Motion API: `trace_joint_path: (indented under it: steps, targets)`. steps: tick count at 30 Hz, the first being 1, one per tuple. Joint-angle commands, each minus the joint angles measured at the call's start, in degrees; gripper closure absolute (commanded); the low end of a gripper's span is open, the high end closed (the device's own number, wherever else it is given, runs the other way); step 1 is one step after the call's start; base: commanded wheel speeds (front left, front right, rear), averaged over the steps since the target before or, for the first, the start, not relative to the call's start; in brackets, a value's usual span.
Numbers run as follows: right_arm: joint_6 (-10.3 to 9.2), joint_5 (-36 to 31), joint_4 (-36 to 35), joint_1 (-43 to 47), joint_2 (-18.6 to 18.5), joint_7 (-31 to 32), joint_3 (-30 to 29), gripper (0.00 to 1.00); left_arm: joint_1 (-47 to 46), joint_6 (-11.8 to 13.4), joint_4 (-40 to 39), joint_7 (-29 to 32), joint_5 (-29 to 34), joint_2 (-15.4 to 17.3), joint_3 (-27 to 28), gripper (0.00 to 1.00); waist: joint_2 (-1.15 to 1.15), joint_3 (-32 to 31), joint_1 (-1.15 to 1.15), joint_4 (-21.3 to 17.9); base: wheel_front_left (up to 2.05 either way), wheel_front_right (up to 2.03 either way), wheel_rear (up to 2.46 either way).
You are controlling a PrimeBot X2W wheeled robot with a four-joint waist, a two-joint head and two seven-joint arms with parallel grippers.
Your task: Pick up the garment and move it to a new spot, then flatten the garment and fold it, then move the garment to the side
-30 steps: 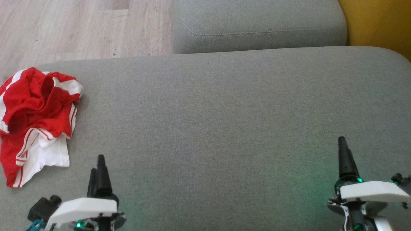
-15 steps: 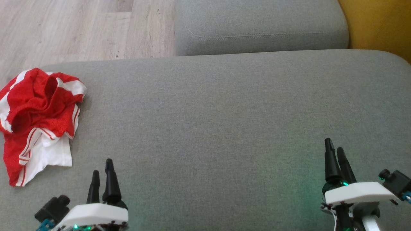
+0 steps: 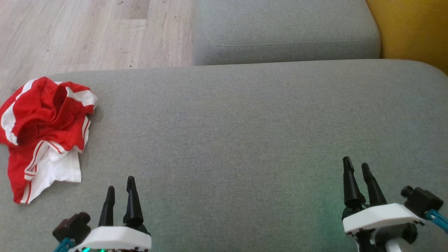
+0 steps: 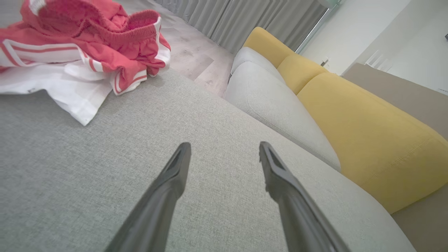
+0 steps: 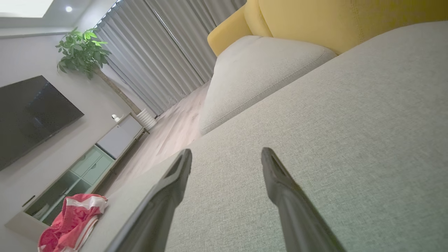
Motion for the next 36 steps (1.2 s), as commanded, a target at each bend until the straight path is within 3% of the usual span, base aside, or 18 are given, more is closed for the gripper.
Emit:
trace_joint_path:
  steps: [1, 36]
  targets:
    - [0.28, -2.3, -2.2, -1.3, -0.4, -1.0, 1.2, 0.0, -1.3, 0.3, -1.6, -1.1, 2.2, 0.5, 0.7, 0.0, 0.0, -0.1, 0.0, 0.0, 0.0, 0.0, 0.0]
    - [0.4, -28.6, -1.7, -0.9, -0.5, -6.9, 4.7, 0.0, -0.6, 1.9, 2.2, -7.0, 23.4, 0.8, -1.3, 0.0, 0.0, -1.0, 0.0, 1.3, 0.0, 0.0, 0.0]
